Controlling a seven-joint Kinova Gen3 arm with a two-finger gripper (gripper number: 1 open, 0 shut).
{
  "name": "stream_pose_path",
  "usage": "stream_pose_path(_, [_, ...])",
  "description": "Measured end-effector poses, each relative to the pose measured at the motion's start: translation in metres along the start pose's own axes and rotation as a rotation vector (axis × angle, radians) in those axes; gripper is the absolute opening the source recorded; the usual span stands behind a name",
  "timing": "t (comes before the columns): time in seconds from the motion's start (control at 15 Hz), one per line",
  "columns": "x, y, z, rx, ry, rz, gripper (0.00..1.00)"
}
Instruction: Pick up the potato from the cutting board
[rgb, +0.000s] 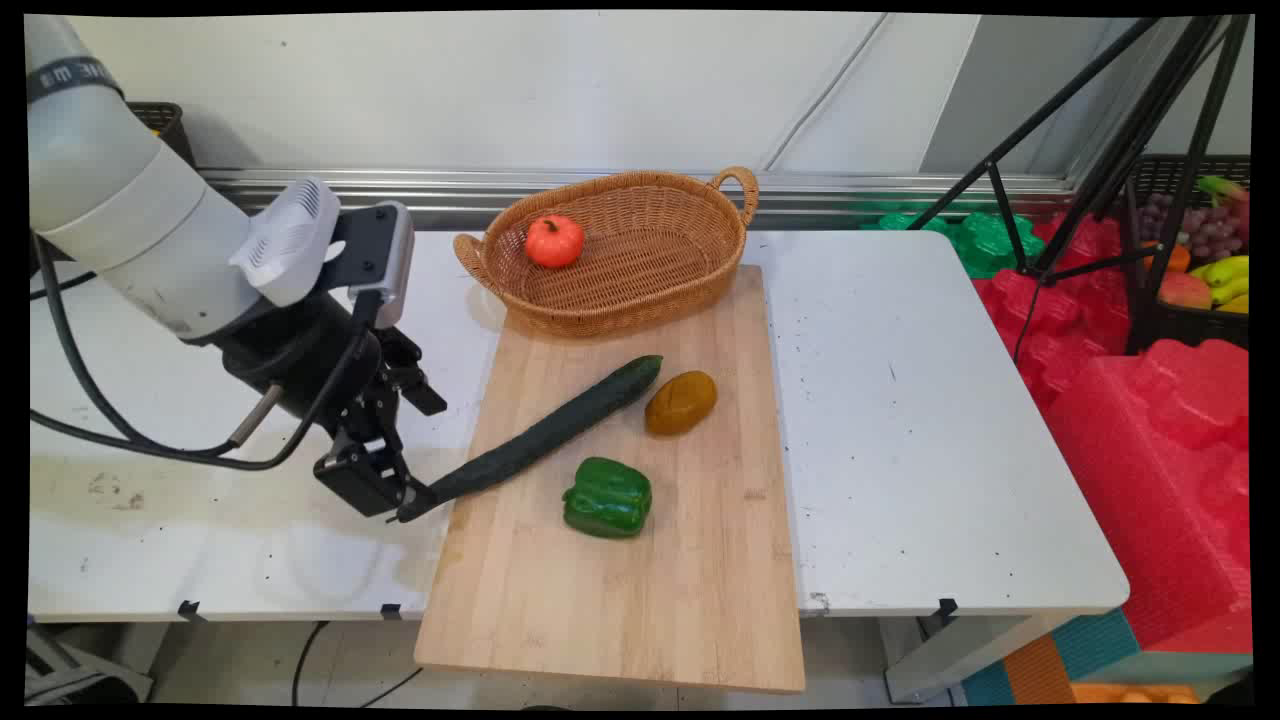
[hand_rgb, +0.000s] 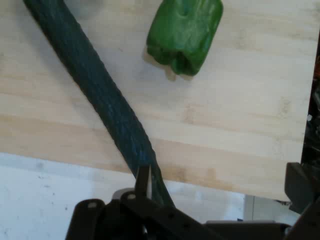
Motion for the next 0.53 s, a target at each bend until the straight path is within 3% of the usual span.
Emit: stream_pose_path(0.53, [0.026,-0.022,-0.004,0.081,0.087,-0.044,1.0])
